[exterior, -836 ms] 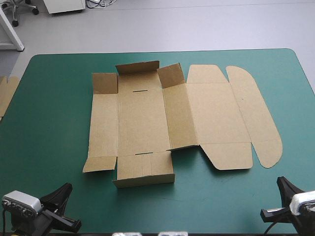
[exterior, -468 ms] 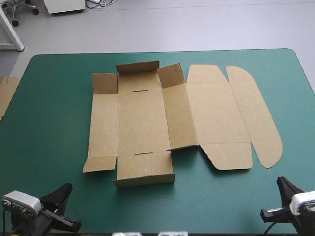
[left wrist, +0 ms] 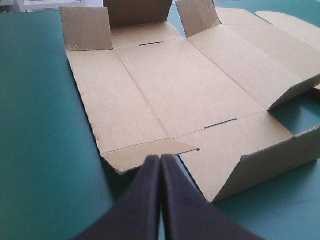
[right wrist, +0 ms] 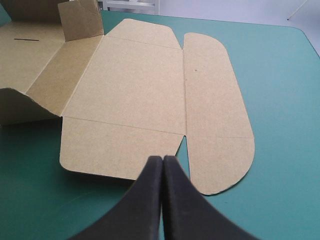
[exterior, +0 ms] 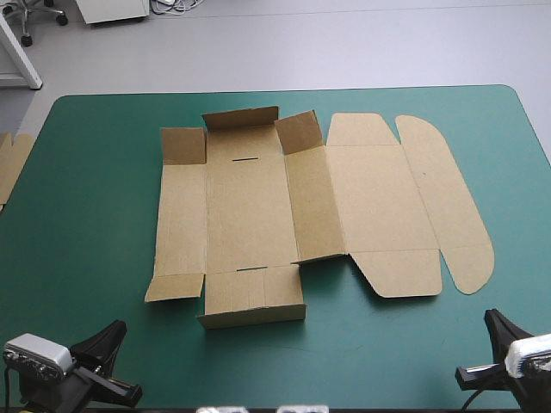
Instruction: Fold the box
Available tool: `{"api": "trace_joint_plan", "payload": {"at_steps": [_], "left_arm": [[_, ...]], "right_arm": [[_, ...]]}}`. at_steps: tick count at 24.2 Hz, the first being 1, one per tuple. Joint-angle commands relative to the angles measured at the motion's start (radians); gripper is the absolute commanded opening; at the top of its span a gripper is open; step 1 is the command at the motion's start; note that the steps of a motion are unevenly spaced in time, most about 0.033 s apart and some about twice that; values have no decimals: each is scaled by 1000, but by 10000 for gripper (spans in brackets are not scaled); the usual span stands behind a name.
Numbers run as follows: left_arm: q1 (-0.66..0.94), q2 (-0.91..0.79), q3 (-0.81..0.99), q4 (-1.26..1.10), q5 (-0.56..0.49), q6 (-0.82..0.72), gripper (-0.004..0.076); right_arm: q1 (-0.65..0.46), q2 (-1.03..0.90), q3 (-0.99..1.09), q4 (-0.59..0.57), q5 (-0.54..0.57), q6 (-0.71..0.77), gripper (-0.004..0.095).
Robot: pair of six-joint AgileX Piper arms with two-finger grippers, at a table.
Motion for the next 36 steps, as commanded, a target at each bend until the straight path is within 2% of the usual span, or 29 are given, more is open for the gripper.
{"api": "trace_joint_plan", "payload": {"at_steps": [1, 5, 6, 10, 13, 16, 19, 21, 22, 24, 28, 32, 36], "left_arm": [[-4, 20, -23, -17, -74, -42, -10], [-4, 55, -23, -15, -74, -62, 16], [-4, 96, -23, -31, -74, -62, 79], [-4, 184, -26, -64, -81, -62, 266], [-4, 261, -56, -55, -85, -62, 338], [-4, 356, -129, -13, -85, -62, 340], [-4, 520, -269, 13, -64, -62, 340], [-4, 642, -353, 11, -33, -27, 340], [-4, 719, -405, 6, -21, 1, 340], [-4, 793, -452, -28, -21, 47, 340], [-4, 938, -508, -103, -21, 125, 340], [-4, 1092, -512, -96, -17, 93, 340], [39, 1153, -512, -94, -17, 94, 340]], "right_arm": [[-6, -9, -30, 0, -56, -55, -3], [-6, 57, -57, 15, -12, -51, 71], [-6, 116, -77, 32, -19, -51, 131], [-6, 226, -118, 71, -108, -51, 246], [-6, 302, -145, 64, -156, -51, 294], [-6, 388, -172, 58, -189, -51, 299], [-6, 485, -199, 27, -282, -53, 311], [-6, 550, -243, 5, -295, -51, 390], [-6, 592, -282, -4, -269, -33, 461], [-6, 649, -333, -8, -235, -25, 519], [-6, 737, -404, 16, -233, 6, 519], [-6, 819, -470, 40, -123, 20, 519], [-6, 855, -484, 40, -71, 20, 519]]}}
